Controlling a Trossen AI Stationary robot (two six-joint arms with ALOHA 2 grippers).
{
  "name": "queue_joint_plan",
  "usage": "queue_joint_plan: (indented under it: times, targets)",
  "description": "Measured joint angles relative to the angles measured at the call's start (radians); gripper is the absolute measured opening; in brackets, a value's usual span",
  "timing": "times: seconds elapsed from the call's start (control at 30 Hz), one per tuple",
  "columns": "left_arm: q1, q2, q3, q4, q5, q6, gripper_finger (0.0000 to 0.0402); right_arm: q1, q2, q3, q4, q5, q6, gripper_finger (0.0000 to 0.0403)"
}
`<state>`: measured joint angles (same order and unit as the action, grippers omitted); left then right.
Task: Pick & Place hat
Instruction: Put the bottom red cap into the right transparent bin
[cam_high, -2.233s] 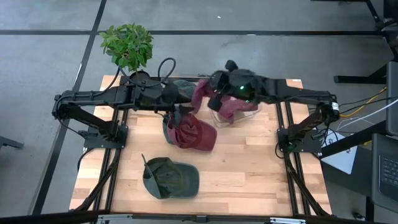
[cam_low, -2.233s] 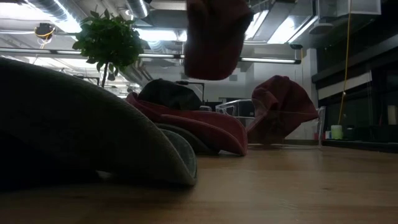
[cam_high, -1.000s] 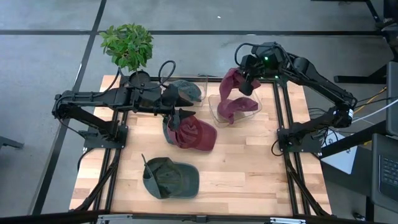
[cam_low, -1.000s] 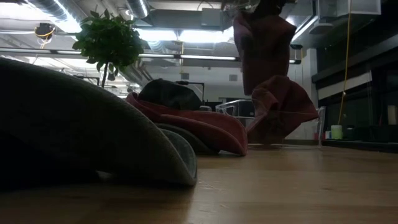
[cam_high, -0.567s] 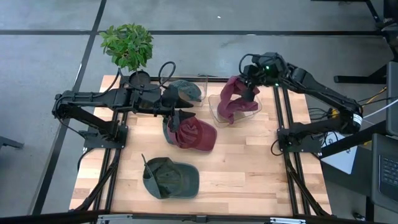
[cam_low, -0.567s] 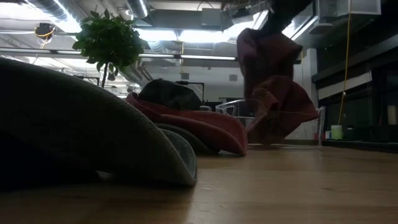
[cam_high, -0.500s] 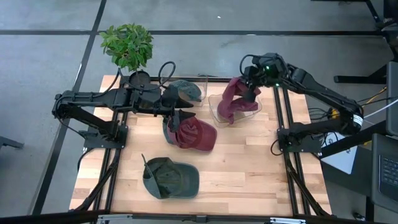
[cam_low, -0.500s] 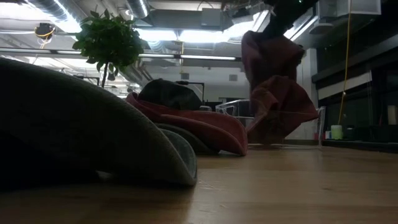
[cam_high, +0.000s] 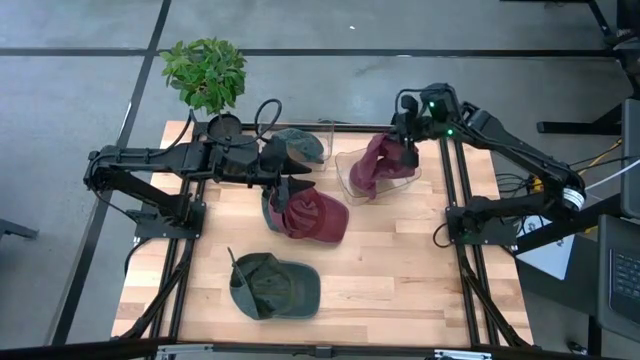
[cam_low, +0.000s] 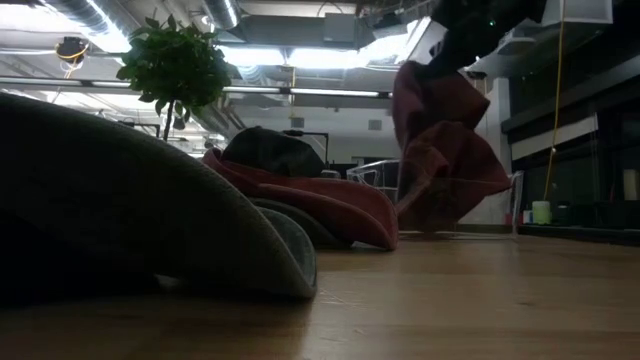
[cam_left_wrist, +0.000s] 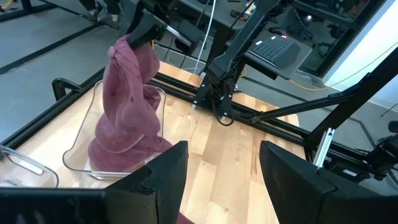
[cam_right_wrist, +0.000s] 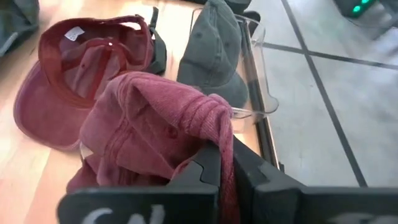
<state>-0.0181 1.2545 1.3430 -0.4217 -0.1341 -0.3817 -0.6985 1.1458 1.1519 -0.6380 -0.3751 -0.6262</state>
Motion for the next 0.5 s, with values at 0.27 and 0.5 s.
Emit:
queue_joint_plan:
  times: [0.27, 0.5]
  targets:
    - [0.000, 0.000, 0.000, 0.000, 0.005, 0.000, 0.0194, -0.135, 0.016, 0.002, -0.030, -0.085, 0.005, 0.0011]
    - [0.000, 0.000, 0.000, 0.000, 0.005, 0.005, 0.0194, -0.200, 0.069, 0.002, -0.009, -0.130, 0.121, 0.0011]
